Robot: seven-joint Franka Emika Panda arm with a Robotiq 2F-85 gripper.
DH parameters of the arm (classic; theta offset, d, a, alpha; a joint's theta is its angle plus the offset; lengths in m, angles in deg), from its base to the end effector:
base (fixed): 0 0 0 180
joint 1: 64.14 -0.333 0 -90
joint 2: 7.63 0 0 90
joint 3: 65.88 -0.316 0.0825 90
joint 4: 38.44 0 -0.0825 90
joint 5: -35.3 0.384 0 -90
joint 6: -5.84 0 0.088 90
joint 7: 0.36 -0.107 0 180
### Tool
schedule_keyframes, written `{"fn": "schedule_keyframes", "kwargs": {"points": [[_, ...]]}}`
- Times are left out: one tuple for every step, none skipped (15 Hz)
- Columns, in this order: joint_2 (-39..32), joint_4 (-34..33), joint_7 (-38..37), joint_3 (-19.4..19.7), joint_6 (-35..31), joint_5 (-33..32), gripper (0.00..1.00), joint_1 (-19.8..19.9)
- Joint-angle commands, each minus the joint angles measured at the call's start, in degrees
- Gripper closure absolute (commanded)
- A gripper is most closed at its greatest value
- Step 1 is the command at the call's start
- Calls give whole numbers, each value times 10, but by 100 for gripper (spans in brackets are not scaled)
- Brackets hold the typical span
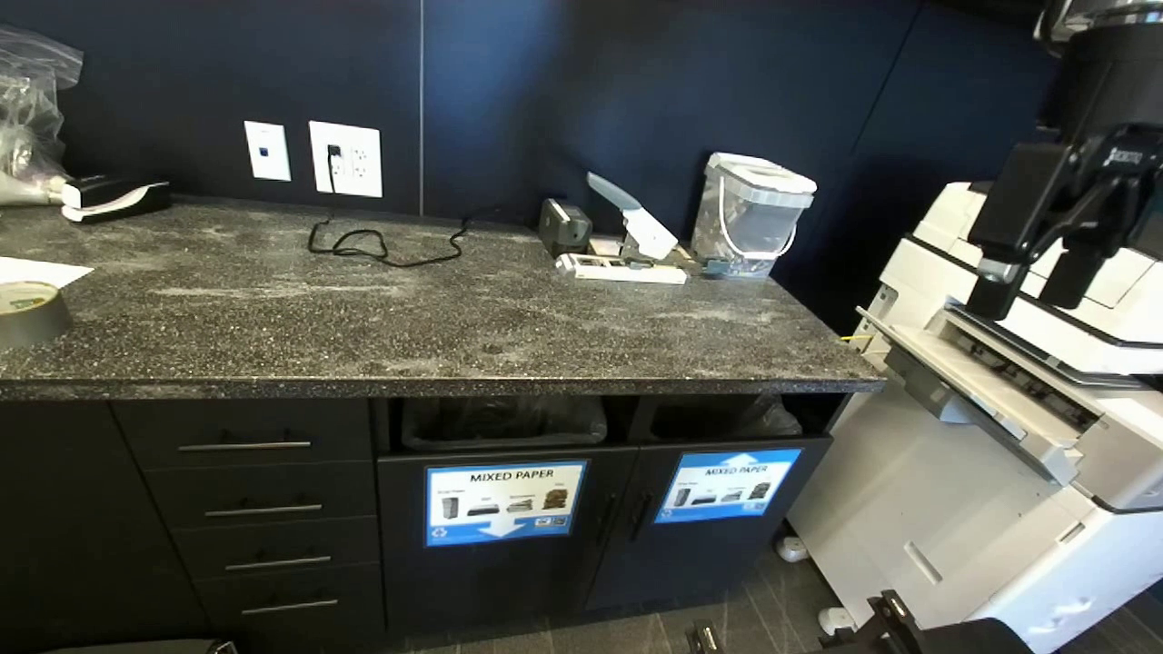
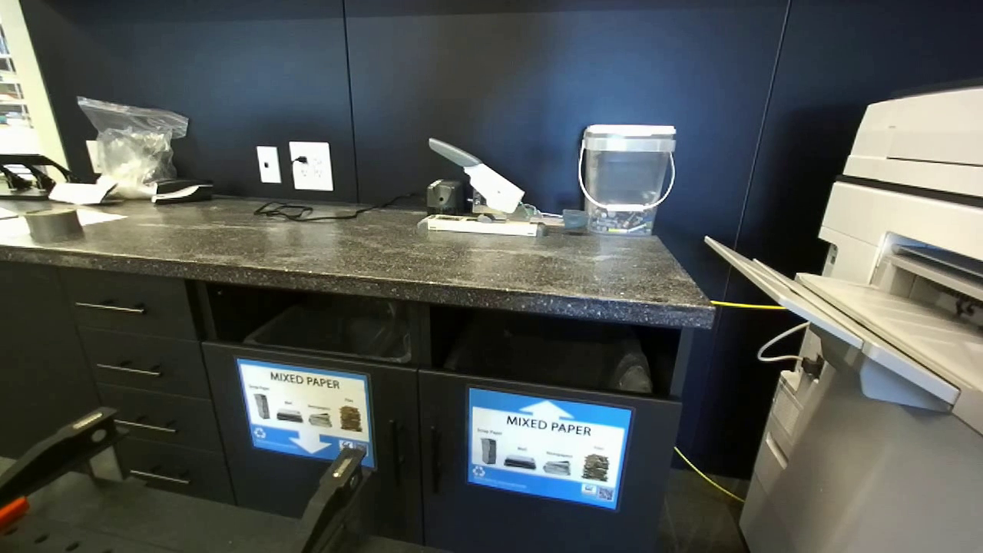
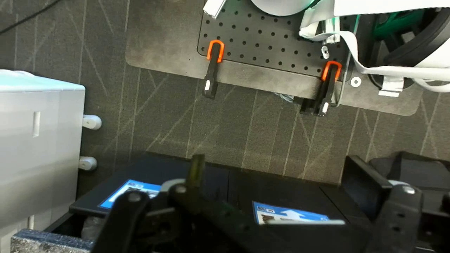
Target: Put the papers on the counter into the recycle bin
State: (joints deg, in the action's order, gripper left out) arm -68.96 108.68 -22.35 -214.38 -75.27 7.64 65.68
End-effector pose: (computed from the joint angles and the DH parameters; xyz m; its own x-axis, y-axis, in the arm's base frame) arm 0.2767 0.0055 0.5018 0.9708 0.1963 -0.1379 0.2063 -0.9765 0.0627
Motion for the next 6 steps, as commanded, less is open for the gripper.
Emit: {"fn": "schedule_keyframes", "kwargs": {"points": [[-46, 17, -44, -7, 27, -4, 0, -12], [-15, 3, -36, 13, 17, -12, 0, -30], [-15, 3, -38, 15, 21, -14, 0, -33], [-15, 3, -38, 18, 21, -15, 0, -36], [-15, 3, -38, 20, 20, -16, 0, -39], [-15, 4, -39, 23, 20, -16, 0, -42]]}}
